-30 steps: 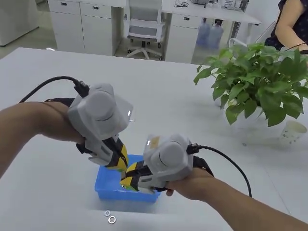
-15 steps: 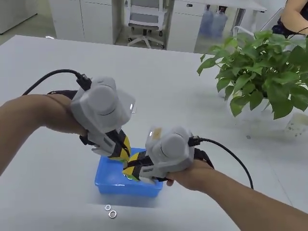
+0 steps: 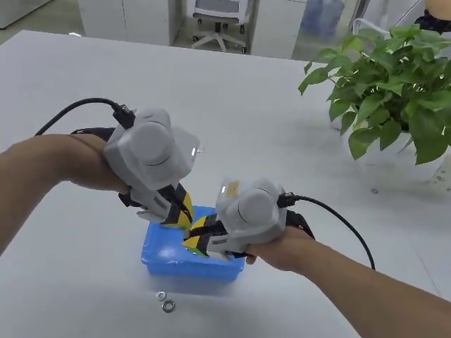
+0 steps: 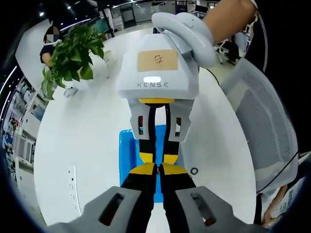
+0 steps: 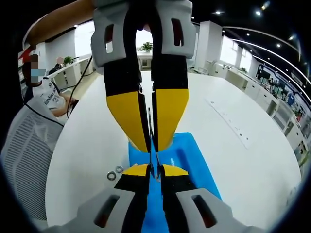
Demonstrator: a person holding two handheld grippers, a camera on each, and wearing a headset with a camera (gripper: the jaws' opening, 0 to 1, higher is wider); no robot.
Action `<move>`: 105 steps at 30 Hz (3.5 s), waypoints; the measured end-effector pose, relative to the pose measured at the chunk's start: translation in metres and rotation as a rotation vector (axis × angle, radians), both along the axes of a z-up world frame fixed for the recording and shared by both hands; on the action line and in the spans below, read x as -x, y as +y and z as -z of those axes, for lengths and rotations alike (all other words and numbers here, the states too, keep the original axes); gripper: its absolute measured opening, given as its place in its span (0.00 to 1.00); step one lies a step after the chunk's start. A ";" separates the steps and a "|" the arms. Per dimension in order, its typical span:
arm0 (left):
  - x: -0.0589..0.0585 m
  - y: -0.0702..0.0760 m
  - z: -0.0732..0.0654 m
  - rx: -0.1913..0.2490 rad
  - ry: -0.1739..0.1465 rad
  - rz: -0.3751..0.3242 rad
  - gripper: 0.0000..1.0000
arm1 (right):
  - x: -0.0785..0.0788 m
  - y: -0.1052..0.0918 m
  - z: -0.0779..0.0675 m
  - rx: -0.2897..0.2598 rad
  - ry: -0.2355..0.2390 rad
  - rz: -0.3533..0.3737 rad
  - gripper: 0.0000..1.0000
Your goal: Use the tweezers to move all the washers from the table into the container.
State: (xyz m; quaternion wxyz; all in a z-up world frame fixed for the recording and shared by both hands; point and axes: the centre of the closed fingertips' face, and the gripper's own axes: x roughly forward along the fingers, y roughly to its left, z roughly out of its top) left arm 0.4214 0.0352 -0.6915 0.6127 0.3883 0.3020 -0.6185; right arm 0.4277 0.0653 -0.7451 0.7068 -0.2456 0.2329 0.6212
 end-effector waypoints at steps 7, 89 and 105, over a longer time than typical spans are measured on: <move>-0.005 0.001 0.014 0.006 0.013 -0.008 0.06 | -0.004 -0.001 0.013 0.014 0.018 -0.009 0.10; 0.059 -0.002 -0.022 -0.002 -0.013 0.010 0.06 | 0.055 -0.003 -0.021 -0.004 -0.033 -0.016 0.11; 0.085 0.006 -0.001 -0.011 0.016 0.006 0.06 | 0.083 0.003 0.000 0.003 -0.005 -0.035 0.11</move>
